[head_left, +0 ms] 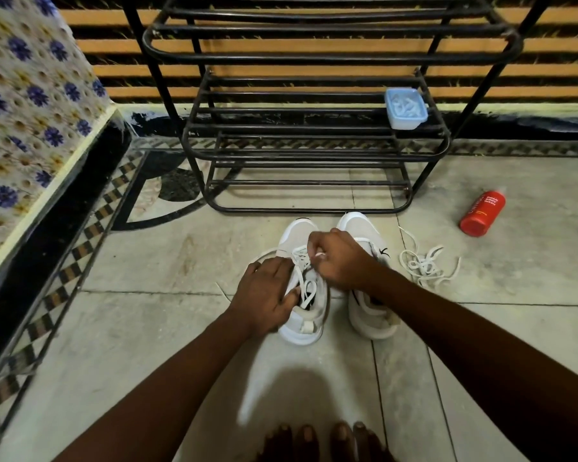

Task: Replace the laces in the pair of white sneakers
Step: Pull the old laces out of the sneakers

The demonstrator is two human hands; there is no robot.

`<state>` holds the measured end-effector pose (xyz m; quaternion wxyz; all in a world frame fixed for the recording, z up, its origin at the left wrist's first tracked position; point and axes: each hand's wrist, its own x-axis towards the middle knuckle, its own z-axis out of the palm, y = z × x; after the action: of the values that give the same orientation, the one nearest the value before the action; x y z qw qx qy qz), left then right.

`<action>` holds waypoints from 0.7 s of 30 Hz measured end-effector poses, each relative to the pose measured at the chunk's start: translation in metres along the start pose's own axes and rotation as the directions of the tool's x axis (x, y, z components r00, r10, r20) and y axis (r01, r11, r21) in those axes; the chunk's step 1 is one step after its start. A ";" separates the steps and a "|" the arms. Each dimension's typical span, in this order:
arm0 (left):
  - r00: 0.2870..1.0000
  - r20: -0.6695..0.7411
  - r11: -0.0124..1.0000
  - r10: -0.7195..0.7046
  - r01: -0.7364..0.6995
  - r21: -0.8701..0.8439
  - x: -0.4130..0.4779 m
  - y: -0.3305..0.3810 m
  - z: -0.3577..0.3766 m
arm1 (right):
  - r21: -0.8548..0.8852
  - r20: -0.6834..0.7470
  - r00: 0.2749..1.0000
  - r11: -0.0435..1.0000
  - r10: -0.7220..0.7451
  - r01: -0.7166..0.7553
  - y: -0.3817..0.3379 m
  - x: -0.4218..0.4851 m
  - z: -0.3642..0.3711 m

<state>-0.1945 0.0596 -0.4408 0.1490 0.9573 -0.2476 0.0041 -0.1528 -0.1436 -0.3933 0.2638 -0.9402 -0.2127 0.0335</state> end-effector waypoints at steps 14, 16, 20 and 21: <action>0.998 0.049 0.999 0.026 -0.028 0.046 0.005 0.006 -0.008 | 0.165 0.208 0.856 0.846 0.473 -0.507 -0.009 0.024 -0.023; 0.999 0.039 0.999 0.034 -0.035 0.040 0.003 0.005 -0.007 | 0.029 0.221 0.923 0.944 0.315 -0.329 -0.005 0.023 -0.025; 0.999 0.040 1.000 0.030 -0.030 -0.010 0.003 0.006 -0.007 | 0.831 0.230 0.757 0.281 0.611 -0.480 0.001 0.010 -0.011; 0.999 0.041 0.999 0.027 -0.027 -0.018 0.003 0.008 -0.007 | 0.890 0.297 0.670 0.057 0.680 -0.453 0.001 0.007 -0.008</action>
<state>-0.1952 0.0540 -0.4321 0.1523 0.9524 -0.2636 -0.0156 -0.1444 -0.1451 -0.3863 0.7272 -0.6156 0.2623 0.1527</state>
